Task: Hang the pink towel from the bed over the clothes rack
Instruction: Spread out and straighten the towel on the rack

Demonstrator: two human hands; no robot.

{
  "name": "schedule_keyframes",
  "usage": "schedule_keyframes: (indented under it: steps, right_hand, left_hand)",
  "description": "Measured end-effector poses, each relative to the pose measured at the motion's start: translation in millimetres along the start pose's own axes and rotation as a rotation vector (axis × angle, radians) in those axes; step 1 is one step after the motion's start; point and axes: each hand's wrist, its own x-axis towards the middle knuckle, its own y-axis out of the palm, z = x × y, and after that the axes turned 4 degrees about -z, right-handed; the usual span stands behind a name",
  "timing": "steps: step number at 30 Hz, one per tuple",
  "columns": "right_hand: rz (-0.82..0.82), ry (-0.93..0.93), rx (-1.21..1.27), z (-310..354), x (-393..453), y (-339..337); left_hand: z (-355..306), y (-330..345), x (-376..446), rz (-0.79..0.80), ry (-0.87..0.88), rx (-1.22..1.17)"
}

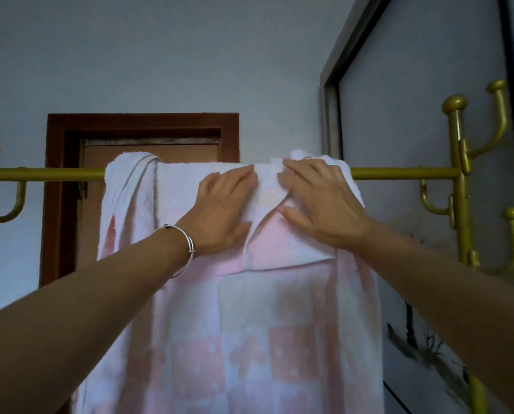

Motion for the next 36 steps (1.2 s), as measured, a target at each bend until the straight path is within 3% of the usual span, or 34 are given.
schedule_keyframes:
  steps: [2,4,7,12,16,19,21,23,26,28,30,31,33,36]
  right_hand:
    - [0.178,-0.029,-0.019,9,-17,5]
    - [0.232,-0.044,-0.06,15,-30,13]
    - [0.191,-0.072,-0.096,24,-43,22]
    - [0.176,-0.06,-0.156,37,-44,30]
    - [0.061,0.049,-0.364,52,-20,16]
    - [0.023,0.14,-0.218,59,4,0]
    - [-0.111,0.242,-0.185,54,18,-10]
    - [-0.216,0.484,0.014,52,38,-21]
    - [-0.244,0.869,0.783,56,74,-25]
    - [-0.334,0.868,0.948,59,86,-20]
    - [-0.31,0.762,0.832,63,90,-13]
    - [-0.249,0.712,0.747,68,87,-10]
    - [-0.11,0.627,0.658,78,83,-2]
    - [-0.043,0.525,0.534,89,87,13]
  left_hand:
    - [-9,13,-21,0.051,0.053,0.106]
    - [-19,24,-38,0.105,0.112,0.313]
    - [-32,38,-53,0.027,0.091,0.531]
    - [-20,12,-47,-0.109,0.006,0.484]
    - [-13,-39,-31,-0.081,-0.145,0.355]
    - [3,-64,-21,-0.066,-0.191,0.375]
    - [19,-80,-21,-0.028,-0.197,0.461]
    - [37,-94,-20,0.012,-0.295,0.455]
    - [54,-107,-9,-0.082,-0.502,0.152]
    - [62,-110,4,-0.235,-0.604,-0.301]
    - [64,-111,18,-0.321,-0.652,-0.76]
    - [66,-110,25,-0.339,-0.639,-0.88]
    - [68,-106,35,-0.293,-0.629,-0.95]
    - [71,-90,44,-0.211,-0.609,-0.971]
